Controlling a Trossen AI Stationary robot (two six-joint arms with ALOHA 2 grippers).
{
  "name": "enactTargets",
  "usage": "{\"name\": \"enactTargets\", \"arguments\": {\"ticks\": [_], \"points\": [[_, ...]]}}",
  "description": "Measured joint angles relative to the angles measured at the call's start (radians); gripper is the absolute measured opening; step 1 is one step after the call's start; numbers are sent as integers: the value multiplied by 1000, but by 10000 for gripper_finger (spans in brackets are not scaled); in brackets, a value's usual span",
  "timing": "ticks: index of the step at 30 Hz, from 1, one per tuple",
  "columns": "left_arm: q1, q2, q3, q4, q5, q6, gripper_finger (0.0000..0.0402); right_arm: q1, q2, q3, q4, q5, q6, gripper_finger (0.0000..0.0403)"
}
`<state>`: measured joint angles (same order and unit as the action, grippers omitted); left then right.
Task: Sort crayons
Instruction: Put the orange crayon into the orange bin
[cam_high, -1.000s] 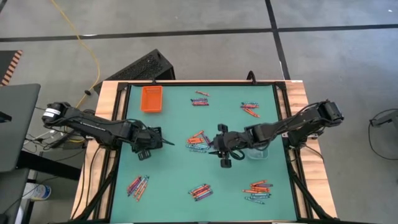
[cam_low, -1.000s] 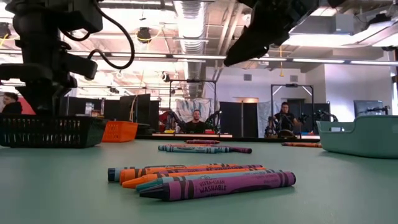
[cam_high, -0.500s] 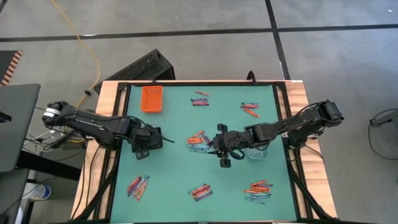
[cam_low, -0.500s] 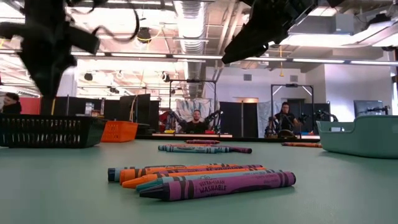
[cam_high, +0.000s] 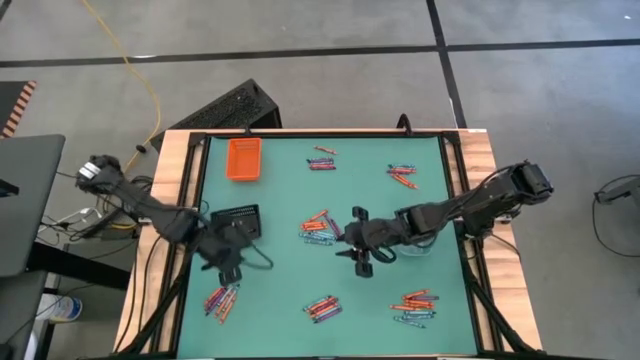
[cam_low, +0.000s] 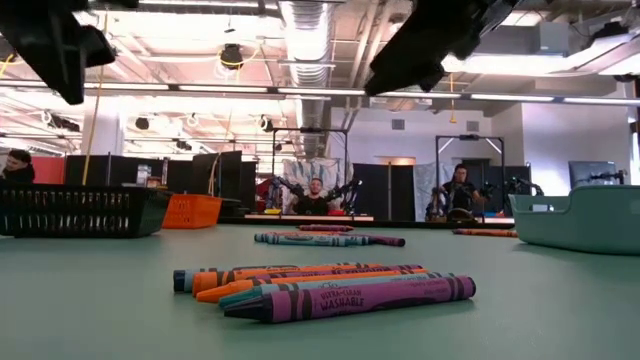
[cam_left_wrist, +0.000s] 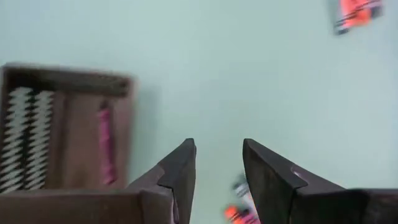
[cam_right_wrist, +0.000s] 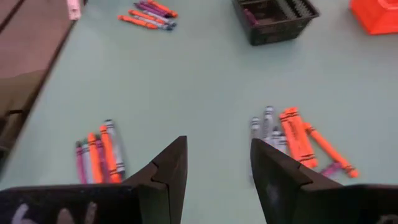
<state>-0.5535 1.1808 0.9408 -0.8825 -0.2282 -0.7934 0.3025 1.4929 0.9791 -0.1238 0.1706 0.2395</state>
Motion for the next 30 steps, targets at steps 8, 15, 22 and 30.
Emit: {"name": "enactTargets", "arguments": {"ticks": [8,15,22,30], "points": [[-197,171,-8,217,23,-138,120,197,76,0,93,142,77,168],[-283,342,-8,300,309,-457,120,238,98,0,133,146,77,168],[-289,456,-8,299,411,-523,120,203,99,0,133,148,75,168],[-289,473,-7,295,430,-510,120,179,100,0,131,147,75,168]]}}
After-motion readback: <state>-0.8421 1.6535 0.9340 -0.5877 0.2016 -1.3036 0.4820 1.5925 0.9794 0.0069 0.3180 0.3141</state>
